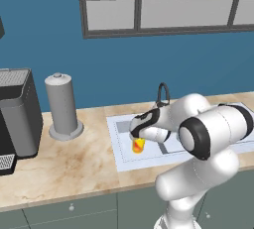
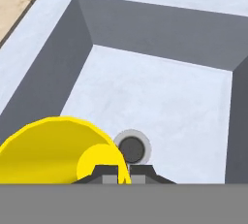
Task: Place the cup in the left basin and the glass cup in the right basin of the sink.
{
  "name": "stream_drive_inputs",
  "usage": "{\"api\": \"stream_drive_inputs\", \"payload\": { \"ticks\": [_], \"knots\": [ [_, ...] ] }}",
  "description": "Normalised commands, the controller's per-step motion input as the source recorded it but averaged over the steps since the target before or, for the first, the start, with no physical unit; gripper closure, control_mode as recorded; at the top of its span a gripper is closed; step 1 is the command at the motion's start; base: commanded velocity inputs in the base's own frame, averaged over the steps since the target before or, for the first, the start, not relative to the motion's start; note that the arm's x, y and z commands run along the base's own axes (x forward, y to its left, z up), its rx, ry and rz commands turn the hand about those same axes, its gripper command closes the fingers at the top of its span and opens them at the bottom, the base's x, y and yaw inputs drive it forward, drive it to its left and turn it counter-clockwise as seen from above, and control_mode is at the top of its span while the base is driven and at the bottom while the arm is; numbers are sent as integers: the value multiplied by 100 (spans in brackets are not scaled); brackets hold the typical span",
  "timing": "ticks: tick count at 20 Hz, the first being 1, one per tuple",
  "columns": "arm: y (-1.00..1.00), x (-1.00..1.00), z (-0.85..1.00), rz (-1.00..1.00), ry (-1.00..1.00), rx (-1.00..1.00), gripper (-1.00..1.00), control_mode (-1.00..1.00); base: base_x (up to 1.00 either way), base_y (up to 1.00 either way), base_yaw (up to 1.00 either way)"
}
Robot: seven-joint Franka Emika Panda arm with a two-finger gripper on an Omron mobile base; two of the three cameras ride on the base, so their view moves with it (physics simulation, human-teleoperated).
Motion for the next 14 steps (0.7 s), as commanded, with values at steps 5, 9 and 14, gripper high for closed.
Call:
{"api": "stream_drive_inputs", "payload": {
  "ticks": [5,9,14],
  "knots": [
    [0,0,-19,0,0,0,100,-100,0,0,0],
    [0,0,-15,0,0,0,100,-100,0,0,0],
    [0,0,-17,0,-1,0,100,-100,0,0,0]
  ]
}}
